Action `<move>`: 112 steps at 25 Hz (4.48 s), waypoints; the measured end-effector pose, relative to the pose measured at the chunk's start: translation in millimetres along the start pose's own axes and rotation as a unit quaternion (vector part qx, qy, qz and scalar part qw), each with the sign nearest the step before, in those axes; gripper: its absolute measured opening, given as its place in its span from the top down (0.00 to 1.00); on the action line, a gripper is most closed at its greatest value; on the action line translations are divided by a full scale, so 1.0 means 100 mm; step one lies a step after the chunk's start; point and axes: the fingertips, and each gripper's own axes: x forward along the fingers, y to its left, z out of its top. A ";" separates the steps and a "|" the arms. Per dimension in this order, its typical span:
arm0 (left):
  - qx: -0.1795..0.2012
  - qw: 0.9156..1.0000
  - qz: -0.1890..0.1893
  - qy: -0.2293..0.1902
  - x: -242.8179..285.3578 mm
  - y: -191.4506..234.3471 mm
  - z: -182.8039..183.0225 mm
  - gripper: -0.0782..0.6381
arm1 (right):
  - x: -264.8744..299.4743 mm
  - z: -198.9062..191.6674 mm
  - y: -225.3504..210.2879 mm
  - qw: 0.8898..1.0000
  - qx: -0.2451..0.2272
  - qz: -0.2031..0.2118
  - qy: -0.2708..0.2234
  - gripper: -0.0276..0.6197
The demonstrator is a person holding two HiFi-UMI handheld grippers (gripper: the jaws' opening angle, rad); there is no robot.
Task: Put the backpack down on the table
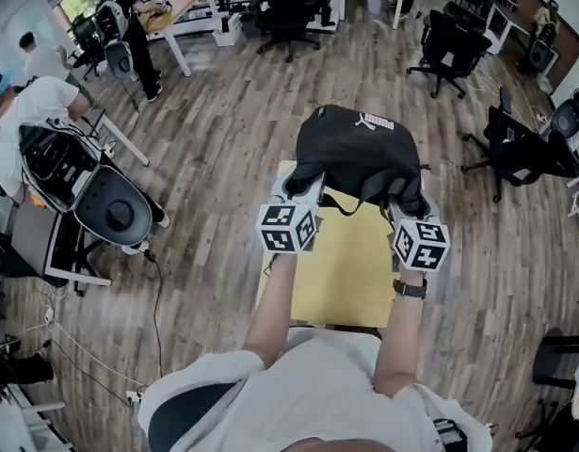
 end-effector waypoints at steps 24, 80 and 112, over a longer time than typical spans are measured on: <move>-0.066 0.989 0.043 0.123 0.83 0.34 -1.46 0.68 | 0.94 -1.16 -0.64 0.991 0.027 0.022 0.133 0.57; -0.041 0.939 0.111 0.323 0.77 0.73 -3.63 0.56 | 1.41 -3.15 -0.91 0.962 0.025 0.054 0.265 0.55; -0.012 0.967 0.030 0.253 0.28 0.21 -2.49 0.35 | 0.44 -2.15 -0.58 0.985 0.041 0.000 0.166 0.45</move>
